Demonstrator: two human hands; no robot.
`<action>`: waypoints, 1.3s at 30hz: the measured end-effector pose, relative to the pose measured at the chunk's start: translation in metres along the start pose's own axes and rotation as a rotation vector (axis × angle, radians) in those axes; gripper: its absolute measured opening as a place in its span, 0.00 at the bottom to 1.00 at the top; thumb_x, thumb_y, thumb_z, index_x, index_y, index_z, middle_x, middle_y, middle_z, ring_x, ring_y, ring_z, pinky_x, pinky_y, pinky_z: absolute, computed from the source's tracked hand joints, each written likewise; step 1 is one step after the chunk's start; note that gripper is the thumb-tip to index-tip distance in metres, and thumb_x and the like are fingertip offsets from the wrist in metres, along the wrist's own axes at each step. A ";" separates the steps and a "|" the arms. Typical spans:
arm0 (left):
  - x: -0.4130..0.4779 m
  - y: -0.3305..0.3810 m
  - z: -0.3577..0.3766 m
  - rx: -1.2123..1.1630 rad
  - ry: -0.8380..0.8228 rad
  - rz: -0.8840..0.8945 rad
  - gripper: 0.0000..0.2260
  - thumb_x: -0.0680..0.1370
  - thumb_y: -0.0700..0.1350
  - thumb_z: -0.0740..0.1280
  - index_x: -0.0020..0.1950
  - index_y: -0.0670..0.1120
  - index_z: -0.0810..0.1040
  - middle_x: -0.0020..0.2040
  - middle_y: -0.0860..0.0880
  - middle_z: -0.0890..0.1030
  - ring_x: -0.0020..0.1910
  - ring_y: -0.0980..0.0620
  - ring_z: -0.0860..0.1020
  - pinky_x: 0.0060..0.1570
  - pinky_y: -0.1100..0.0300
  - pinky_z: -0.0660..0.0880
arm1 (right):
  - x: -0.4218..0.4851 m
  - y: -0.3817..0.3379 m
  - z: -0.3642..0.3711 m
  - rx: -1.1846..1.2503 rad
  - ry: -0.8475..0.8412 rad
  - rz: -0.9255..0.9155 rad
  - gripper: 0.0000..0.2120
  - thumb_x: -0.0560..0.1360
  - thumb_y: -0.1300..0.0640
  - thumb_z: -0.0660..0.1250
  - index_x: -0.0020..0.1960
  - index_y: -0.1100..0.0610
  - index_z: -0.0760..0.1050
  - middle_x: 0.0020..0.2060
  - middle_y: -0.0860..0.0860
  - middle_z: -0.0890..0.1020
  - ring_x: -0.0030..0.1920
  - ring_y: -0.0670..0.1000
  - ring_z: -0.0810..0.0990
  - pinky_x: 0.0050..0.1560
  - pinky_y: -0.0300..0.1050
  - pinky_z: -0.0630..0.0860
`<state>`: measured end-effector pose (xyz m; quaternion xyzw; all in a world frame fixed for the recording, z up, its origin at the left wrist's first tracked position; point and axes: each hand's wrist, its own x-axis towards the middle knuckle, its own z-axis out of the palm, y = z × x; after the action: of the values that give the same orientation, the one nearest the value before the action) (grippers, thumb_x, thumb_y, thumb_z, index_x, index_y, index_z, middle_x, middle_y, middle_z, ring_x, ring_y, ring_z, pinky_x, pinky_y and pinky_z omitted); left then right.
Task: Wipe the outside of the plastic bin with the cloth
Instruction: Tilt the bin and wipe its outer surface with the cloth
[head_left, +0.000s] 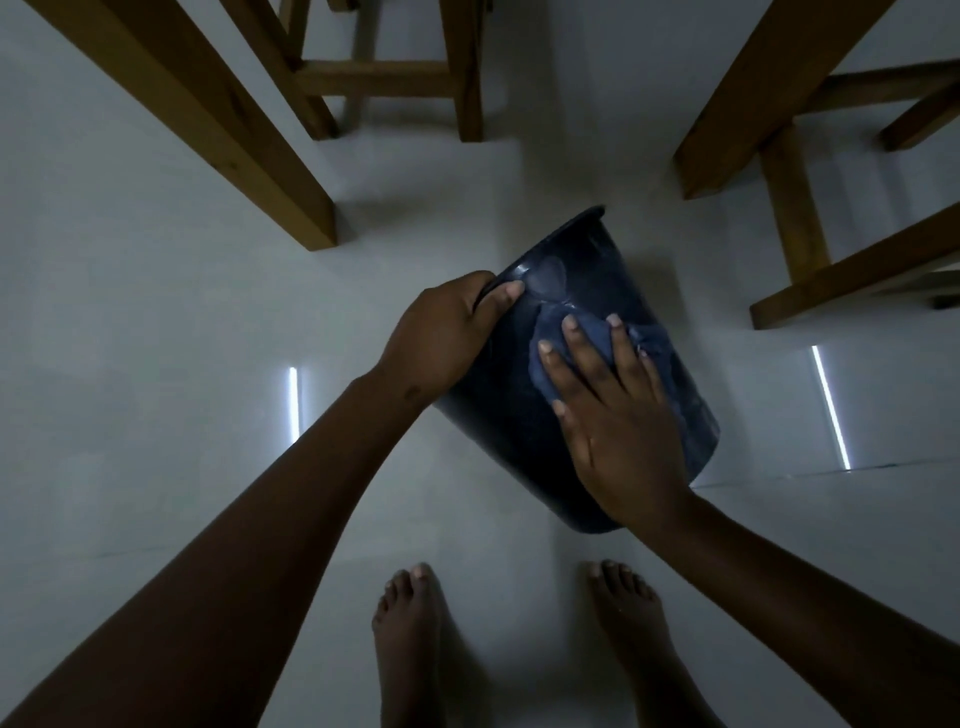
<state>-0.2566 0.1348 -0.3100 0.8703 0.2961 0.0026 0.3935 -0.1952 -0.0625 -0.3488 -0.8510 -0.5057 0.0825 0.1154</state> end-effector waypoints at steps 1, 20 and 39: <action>-0.002 0.002 0.001 0.021 0.025 0.009 0.16 0.82 0.56 0.55 0.37 0.53 0.70 0.32 0.56 0.74 0.35 0.53 0.76 0.36 0.62 0.69 | 0.003 0.003 -0.002 0.085 0.017 0.024 0.24 0.82 0.50 0.49 0.78 0.51 0.55 0.78 0.49 0.56 0.78 0.56 0.51 0.74 0.53 0.56; -0.018 -0.004 -0.025 -0.075 -0.162 -0.117 0.16 0.83 0.53 0.52 0.46 0.49 0.76 0.41 0.53 0.79 0.44 0.53 0.79 0.38 0.69 0.72 | 0.021 0.023 -0.004 0.463 0.038 0.201 0.24 0.83 0.48 0.45 0.78 0.47 0.50 0.78 0.45 0.53 0.76 0.42 0.47 0.76 0.43 0.50; -0.004 -0.003 -0.023 -0.206 -0.251 -0.153 0.18 0.81 0.58 0.55 0.49 0.48 0.79 0.46 0.53 0.80 0.46 0.58 0.77 0.43 0.61 0.71 | 0.009 0.014 -0.005 0.192 0.036 0.143 0.25 0.82 0.48 0.46 0.78 0.52 0.52 0.78 0.50 0.54 0.78 0.58 0.51 0.74 0.58 0.57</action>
<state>-0.2666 0.1498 -0.2951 0.7937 0.3084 -0.1055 0.5136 -0.1777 -0.0622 -0.3484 -0.8713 -0.4313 0.1234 0.1991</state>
